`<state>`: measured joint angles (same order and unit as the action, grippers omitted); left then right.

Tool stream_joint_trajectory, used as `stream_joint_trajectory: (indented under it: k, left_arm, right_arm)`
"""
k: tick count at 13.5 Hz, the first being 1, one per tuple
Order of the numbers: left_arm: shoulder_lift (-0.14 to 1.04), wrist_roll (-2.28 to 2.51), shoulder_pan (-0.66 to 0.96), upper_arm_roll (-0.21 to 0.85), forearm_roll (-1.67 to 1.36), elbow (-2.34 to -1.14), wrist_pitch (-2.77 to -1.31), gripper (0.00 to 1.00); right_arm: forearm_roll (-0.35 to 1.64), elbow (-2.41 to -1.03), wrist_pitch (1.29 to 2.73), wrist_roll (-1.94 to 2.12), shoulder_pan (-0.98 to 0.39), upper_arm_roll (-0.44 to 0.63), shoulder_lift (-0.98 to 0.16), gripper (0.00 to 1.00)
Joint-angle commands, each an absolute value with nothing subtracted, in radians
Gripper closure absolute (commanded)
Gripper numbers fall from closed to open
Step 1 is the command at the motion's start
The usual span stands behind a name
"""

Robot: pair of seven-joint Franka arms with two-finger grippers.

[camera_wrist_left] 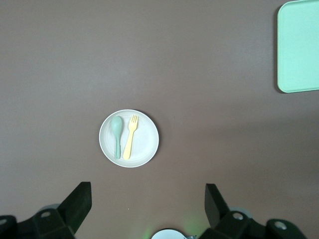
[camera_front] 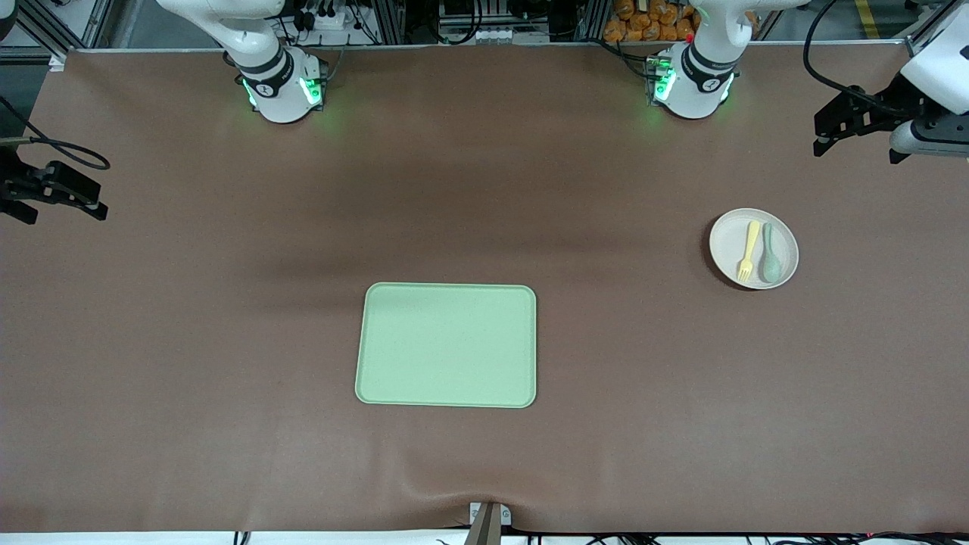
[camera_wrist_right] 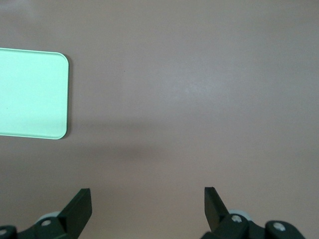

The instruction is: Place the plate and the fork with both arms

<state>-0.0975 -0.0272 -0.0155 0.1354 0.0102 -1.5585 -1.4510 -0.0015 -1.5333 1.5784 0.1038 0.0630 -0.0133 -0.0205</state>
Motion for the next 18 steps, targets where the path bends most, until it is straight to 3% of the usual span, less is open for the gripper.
stream_joint_trajectory:
  k: [1, 18]
  left_arm:
    - [-0.098, -0.031, -0.014, 0.137, -0.003, -1.552, -1.459, 0.0]
    - [-0.087, -0.035, -0.021, 0.126, -0.003, -1.554, -1.462, 0.0]
  right_arm:
    - [-0.011, -1.514, 1.56, 0.115, 0.066, -0.014, -0.023, 0.0]
    - [-0.009, -1.514, 1.56, 0.114, 0.066, -0.014, -0.023, 0.0]
